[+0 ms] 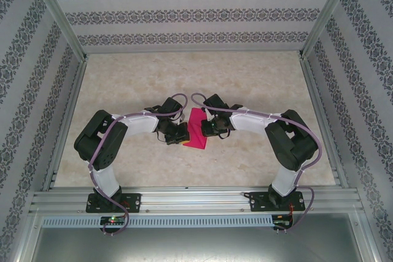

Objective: Fold a paper plane with a square sheet of paper (pick it up from the middle)
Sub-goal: Fold the triangle a second time at the center of the table.

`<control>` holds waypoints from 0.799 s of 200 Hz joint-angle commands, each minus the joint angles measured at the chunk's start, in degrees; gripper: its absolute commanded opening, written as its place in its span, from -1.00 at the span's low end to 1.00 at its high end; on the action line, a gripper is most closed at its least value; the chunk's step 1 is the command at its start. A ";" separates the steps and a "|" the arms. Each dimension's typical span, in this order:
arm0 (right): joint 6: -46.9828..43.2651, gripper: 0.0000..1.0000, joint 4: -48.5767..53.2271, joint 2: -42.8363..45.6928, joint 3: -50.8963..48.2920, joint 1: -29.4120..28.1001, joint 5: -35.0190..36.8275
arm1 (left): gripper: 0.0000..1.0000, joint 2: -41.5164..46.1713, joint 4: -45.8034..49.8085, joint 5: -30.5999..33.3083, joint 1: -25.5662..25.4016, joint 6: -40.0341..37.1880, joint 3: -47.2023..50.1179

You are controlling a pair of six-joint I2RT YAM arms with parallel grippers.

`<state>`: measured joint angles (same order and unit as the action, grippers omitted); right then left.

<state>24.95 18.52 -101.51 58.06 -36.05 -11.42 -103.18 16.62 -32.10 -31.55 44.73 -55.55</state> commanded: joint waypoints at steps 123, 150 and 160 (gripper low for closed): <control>-2.14 -0.72 0.48 -1.67 2.26 1.23 -0.64 | -0.91 -1.44 3.07 0.71 -0.71 -1.86 -1.09; -2.38 -0.72 0.82 -2.26 2.58 1.34 -0.57 | -0.91 -1.66 3.07 0.68 -0.71 -1.86 -1.06; -2.42 -0.72 0.79 -2.27 2.62 1.40 -0.46 | -0.91 -1.63 3.11 0.69 -0.71 -1.84 -1.07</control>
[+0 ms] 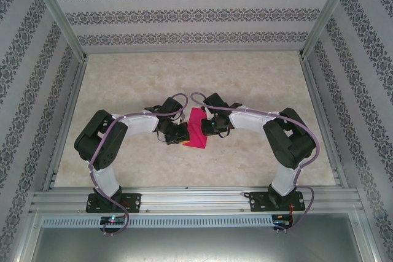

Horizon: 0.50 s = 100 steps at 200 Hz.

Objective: Fold a paper plane with a square sheet of paper (pick it up from the middle)
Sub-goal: Fold the triangle a second time at the center of the table.

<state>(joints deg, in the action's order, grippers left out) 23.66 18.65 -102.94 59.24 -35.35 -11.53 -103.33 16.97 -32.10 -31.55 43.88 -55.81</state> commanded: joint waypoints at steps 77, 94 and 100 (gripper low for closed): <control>-0.93 -0.71 0.96 -2.42 1.49 0.64 0.12 | -0.91 -1.34 2.80 0.72 -0.71 -1.17 -0.85; -1.03 -0.71 0.99 -2.60 1.58 0.64 -0.01 | -0.91 -1.26 2.80 0.69 -0.75 -1.18 -0.78; -1.05 -0.71 0.95 -2.62 1.58 0.64 0.07 | -0.91 -1.23 2.80 0.71 -0.71 -1.16 -0.73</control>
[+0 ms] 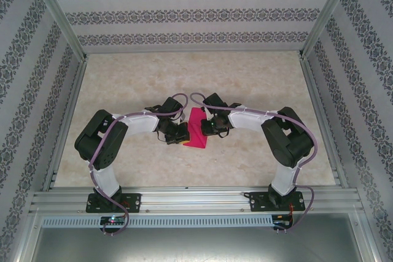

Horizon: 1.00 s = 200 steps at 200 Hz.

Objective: Fold a paper plane with a square sheet of paper (pick it up from the middle)
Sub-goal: Fold the triangle a second time at the center of the table.

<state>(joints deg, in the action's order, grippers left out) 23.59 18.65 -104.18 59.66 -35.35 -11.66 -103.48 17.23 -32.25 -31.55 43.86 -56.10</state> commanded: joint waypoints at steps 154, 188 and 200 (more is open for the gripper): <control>-0.57 -0.71 1.00 -2.40 0.32 0.64 0.54 | -0.82 9.97 -3.84 4.56 1.08 3.35 2.62; -0.48 -0.72 0.73 -2.60 0.03 0.65 0.51 | -0.89 7.84 -12.05 -0.07 2.70 8.44 3.73; -0.41 -0.72 0.55 -2.61 -0.02 0.68 0.41 | -0.91 6.49 -15.17 -1.43 2.89 10.29 3.62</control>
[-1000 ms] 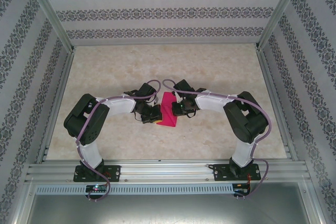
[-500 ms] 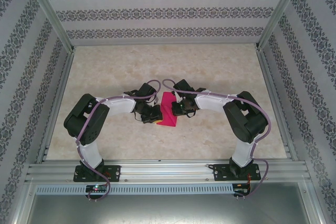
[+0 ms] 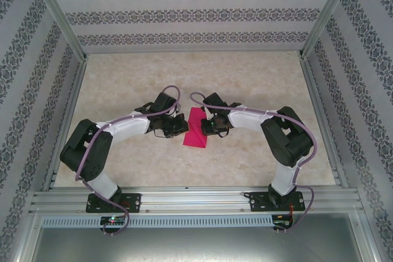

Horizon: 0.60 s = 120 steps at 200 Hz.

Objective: Fold a paper plane with a square sheet of paper (pick it up from the middle)
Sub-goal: Fold the triangle a second time at the center of the table.

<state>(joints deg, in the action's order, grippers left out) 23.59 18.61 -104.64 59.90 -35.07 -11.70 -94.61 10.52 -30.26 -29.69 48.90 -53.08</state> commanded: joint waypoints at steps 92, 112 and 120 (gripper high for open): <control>-0.22 -0.72 0.04 -1.97 -0.90 0.49 0.42 | -0.92 -10.38 -21.25 -8.85 0.99 12.44 0.18; -0.28 -0.72 0.02 -2.06 -0.92 0.51 0.43 | -0.92 -11.59 -21.42 -9.49 1.04 12.36 -0.27; -0.22 -0.72 0.11 -2.14 -0.92 0.49 0.37 | -0.92 -11.95 -21.07 -9.38 1.04 12.28 -0.44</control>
<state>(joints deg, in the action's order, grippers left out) 23.62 18.50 -104.66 59.88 -35.00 -11.90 -105.12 -7.97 -38.04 -29.12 60.12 -53.04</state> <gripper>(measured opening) 0.141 0.060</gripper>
